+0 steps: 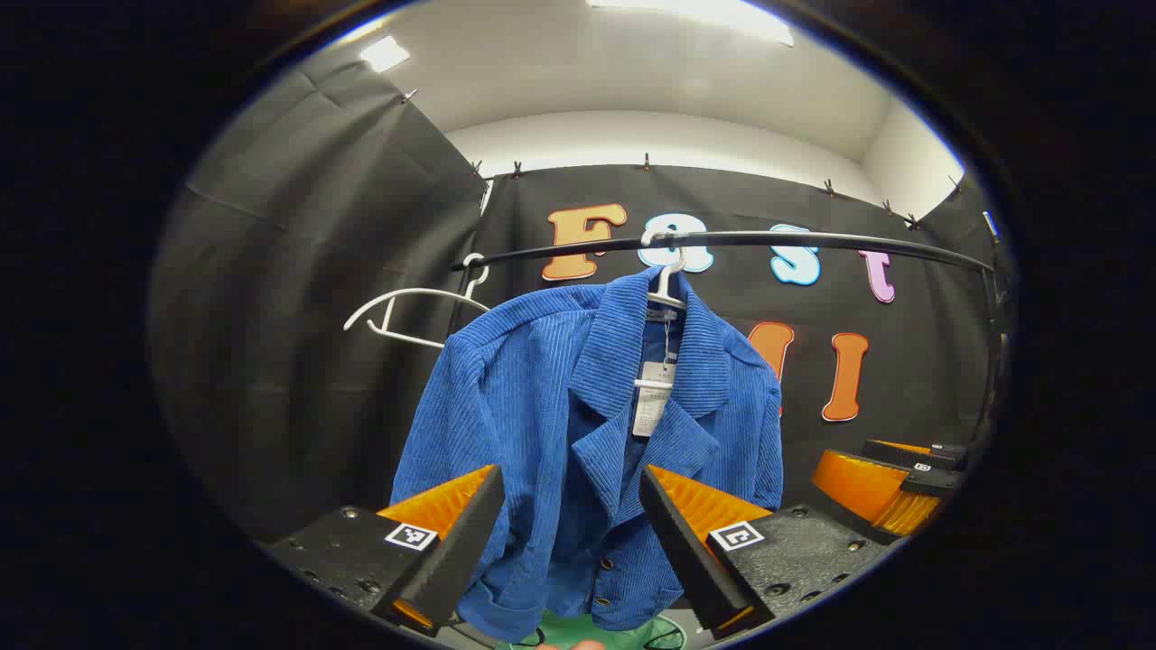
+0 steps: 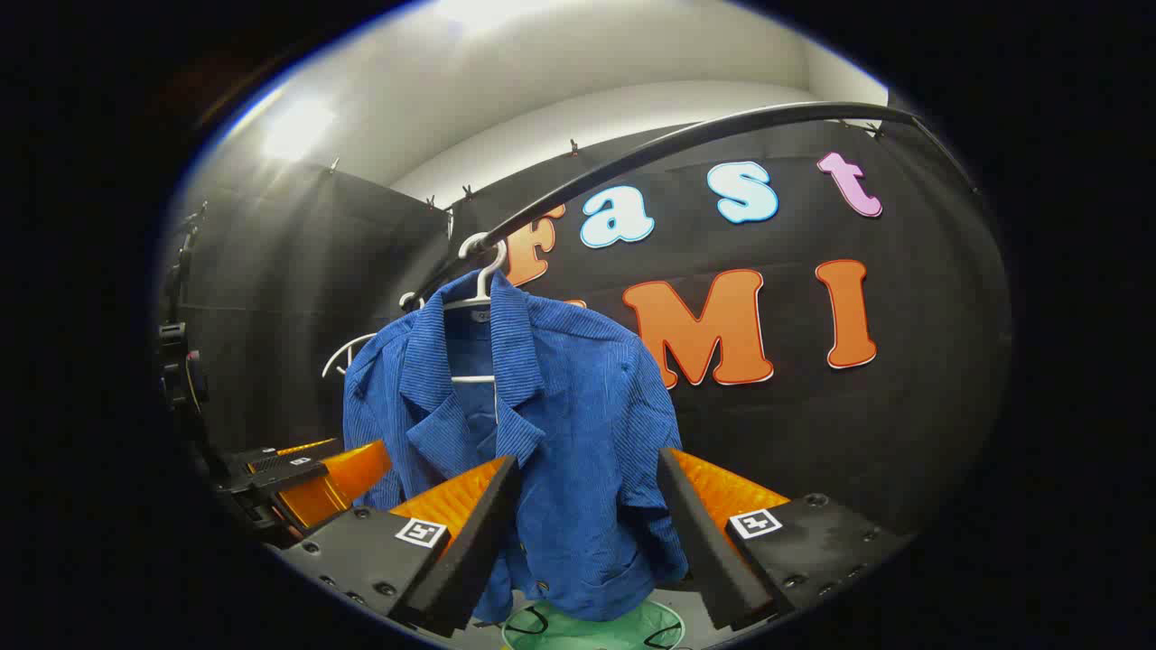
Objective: Grasp the clothes on the hanger with both hands and then place them into the laundry hamper below.
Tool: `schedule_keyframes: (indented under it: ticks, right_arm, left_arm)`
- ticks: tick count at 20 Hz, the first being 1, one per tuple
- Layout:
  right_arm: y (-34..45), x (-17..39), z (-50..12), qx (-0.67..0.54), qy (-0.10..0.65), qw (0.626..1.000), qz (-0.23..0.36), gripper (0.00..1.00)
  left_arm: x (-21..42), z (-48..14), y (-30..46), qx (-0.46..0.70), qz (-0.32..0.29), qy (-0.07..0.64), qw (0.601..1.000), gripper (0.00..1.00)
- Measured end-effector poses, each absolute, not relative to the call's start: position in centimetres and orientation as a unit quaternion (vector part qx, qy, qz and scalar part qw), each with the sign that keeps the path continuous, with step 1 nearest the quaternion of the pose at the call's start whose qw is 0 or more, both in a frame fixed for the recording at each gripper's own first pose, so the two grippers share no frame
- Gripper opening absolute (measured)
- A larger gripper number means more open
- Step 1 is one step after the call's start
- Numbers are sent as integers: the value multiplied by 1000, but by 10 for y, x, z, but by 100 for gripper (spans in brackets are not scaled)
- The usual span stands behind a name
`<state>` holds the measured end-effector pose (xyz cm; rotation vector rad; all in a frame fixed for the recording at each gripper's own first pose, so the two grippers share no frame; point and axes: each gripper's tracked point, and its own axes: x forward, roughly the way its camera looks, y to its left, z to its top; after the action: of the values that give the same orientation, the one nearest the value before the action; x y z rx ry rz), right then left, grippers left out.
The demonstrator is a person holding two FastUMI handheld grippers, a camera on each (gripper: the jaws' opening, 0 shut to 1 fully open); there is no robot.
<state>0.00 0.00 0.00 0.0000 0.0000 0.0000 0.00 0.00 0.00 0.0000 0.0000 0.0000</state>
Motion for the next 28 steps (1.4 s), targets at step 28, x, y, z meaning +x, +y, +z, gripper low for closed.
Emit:
schedule_keyframes:
  ticks: [28]
  right_arm:
    - [-15,-10,-17,-7,23,999,22,98]
  left_arm:
    - [-19,11,10,18,29,-12,999,95]
